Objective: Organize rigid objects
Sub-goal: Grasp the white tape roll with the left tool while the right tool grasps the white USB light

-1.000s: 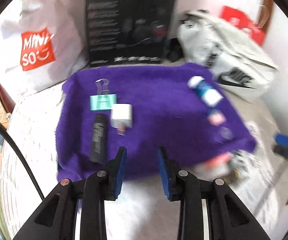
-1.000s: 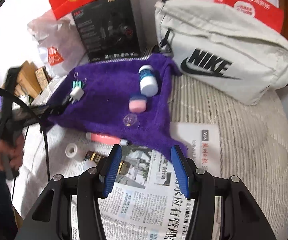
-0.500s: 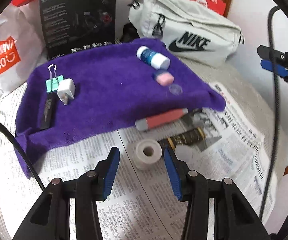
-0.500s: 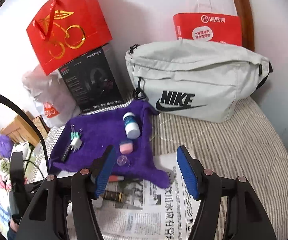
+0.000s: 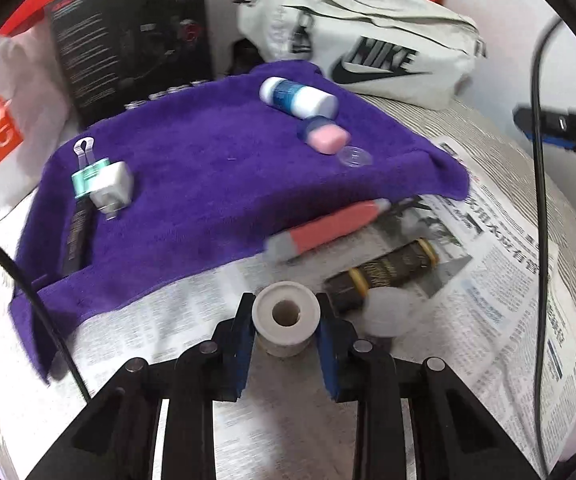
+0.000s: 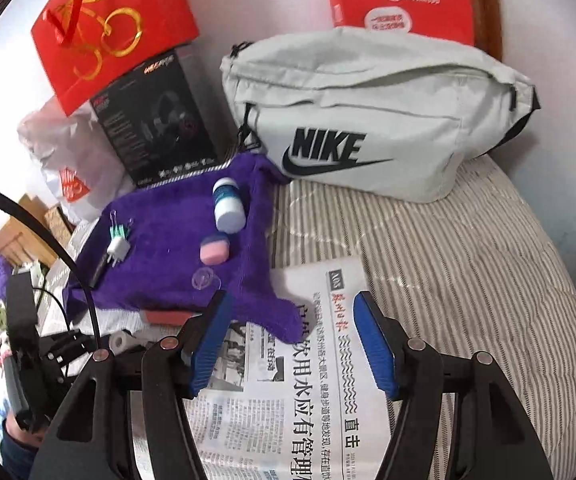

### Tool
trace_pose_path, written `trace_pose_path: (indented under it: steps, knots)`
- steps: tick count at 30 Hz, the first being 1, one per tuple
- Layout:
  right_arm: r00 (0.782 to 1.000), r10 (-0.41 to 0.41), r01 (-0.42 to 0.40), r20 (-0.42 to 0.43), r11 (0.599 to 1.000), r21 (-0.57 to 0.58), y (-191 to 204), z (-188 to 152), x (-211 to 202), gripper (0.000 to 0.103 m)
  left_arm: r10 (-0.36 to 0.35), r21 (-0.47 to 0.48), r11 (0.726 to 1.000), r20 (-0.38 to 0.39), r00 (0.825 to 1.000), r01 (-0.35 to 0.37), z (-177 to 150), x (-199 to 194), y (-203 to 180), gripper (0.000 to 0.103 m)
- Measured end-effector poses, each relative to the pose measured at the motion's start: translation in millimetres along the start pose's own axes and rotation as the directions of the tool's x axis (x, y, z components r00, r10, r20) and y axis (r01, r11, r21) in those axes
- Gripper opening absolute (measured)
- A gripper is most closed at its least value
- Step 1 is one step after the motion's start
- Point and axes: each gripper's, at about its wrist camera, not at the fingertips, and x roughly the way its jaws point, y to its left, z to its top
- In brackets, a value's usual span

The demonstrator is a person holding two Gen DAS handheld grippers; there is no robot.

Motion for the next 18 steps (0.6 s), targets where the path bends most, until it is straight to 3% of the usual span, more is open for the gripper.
trace_pose_path:
  steps: [11,18]
  knots:
    - [0.985,0.101,-0.124,-0.137,0.977,-0.174,66,-37,34,0.063,0.169,-0.157,0.973,-0.025,0.985,-0.170,-43,-26,74,0.027]
    - [0.962,0.198,-0.230,-0.186,0.958,-0.171,104,-63,41,0.063,0.132,-0.225,0.967,0.022,0.991,-0.124,-56,-30,89,0.027]
